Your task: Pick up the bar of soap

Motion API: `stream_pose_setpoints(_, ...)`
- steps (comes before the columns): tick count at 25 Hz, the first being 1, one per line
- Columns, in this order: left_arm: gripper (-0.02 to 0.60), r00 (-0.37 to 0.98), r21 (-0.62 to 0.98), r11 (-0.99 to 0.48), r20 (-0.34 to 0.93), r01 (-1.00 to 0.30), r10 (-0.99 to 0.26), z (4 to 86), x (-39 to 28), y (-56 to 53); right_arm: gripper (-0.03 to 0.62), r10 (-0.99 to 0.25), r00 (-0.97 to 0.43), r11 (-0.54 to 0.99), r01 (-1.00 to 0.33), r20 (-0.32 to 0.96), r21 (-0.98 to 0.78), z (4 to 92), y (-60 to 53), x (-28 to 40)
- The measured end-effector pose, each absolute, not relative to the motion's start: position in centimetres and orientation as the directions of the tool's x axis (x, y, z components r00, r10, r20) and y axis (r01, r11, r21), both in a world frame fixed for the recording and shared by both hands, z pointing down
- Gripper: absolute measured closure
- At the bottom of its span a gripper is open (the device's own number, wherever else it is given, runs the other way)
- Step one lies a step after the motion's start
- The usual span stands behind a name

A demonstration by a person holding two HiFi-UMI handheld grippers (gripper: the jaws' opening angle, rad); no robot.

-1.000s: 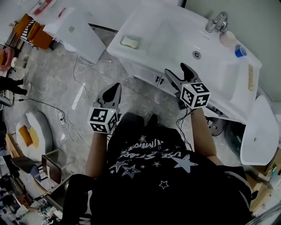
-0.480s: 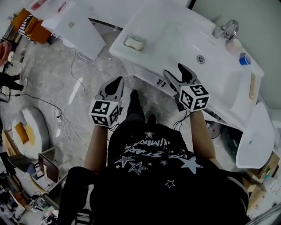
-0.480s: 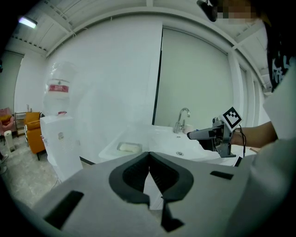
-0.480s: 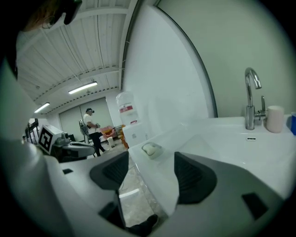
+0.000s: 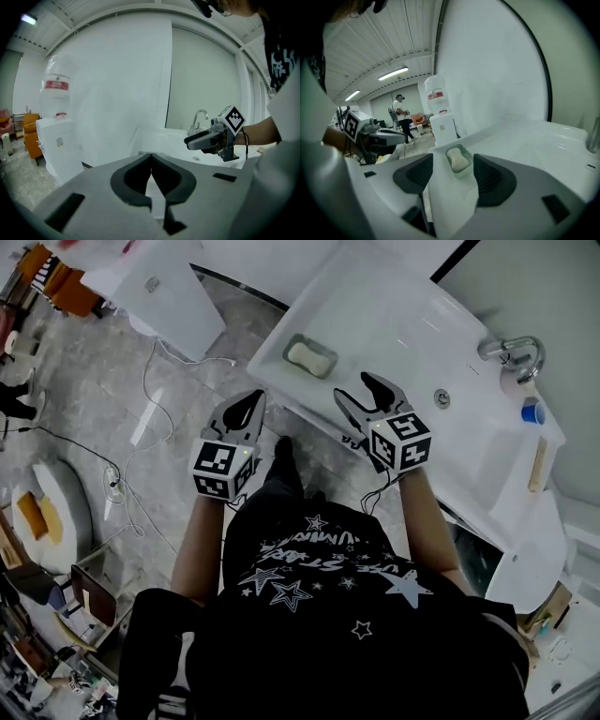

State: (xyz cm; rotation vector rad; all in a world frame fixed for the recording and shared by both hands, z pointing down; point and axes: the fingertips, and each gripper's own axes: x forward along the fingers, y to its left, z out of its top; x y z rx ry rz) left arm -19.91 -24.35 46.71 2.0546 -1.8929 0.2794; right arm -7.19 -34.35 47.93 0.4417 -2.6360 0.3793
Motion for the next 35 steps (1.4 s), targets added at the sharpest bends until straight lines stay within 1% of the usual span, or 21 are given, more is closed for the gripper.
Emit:
stream_pose_setpoints(8,0.571,0.071,0.149,-0.015,0.378,-0.989,-0.923,47.7,-24.6,-26.4,0.341,-0.131,-0.809,0.952,-0.264,0.573,-0.155,50.1,-35.9,-12.6)
stream_pose_setpoints(12,0.571,0.066,0.157,-0.005,0.385,-0.988,-0.921,48.5,-26.2,-27.5,0.359,-0.059,-0.771,0.966,-0.205,0.634,-0.160,51.9,-36.2,-14.5)
stream_pose_setpoints(15,0.571,0.065,0.169,0.003,0.395,-0.986,-0.916,49.0,-27.4,-28.3,0.361,-0.023,-0.728,0.973,-0.172,0.685,-0.151,53.4,-36.5,-15.8)
stream_pose_setpoints(19,0.571,0.063,0.184,0.010,0.383,-0.983,-0.922,49.1,-28.2,-28.9,0.361,-0.009,-0.663,0.984,-0.139,0.749,-0.111,55.0,-36.9,-16.6)
stream_pose_setpoints(30,0.571,0.061,0.207,0.023,0.393,-0.978,-0.917,50.0,-29.5,-29.3,0.373,0.003,-0.507,0.997,-0.062,0.862,-0.040,57.1,-36.9,-17.9)
stream_pose_setpoints(35,0.571,0.069,0.209,0.017,0.393,-0.978,-0.917,50.3,-30.0,-29.6,0.375,0.006,-0.443,0.995,-0.086,0.897,-0.049,57.7,-37.3,-18.1)
